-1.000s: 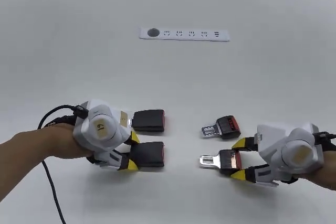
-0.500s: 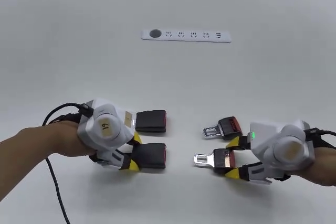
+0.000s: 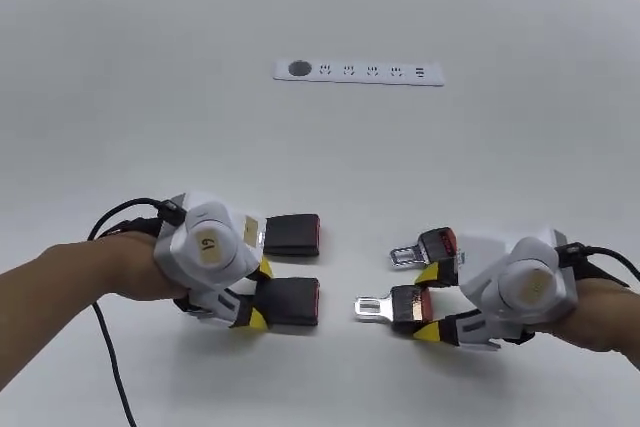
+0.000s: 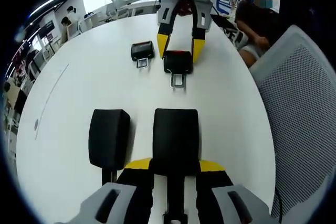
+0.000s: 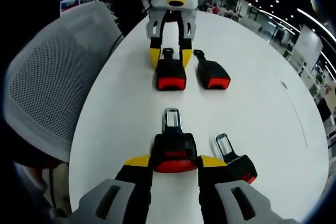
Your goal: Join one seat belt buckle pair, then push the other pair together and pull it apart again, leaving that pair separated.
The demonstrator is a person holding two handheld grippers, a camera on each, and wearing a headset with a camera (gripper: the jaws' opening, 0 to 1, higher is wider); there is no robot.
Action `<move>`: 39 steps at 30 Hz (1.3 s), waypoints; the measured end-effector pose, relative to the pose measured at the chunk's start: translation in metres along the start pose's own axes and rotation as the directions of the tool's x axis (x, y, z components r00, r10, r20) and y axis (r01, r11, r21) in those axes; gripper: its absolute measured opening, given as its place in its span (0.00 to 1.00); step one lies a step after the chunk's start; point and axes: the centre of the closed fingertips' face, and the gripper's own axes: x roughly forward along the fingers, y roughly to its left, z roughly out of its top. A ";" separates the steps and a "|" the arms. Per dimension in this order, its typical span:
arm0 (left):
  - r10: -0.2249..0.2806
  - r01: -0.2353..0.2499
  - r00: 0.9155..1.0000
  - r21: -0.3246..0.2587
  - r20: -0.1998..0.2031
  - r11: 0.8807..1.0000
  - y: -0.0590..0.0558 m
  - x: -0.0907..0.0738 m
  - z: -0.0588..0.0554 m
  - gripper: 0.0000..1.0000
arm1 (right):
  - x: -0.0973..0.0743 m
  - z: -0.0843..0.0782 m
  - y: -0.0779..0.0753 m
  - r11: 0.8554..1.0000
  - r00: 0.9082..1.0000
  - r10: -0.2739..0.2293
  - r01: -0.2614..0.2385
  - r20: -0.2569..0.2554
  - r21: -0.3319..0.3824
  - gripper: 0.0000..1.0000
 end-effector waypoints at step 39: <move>-0.009 0.009 1.000 -0.001 -0.009 1.000 0.001 0.000 -0.002 0.32 | 0.028 0.040 0.004 0.998 1.000 0.022 -0.022 0.003 0.055 0.30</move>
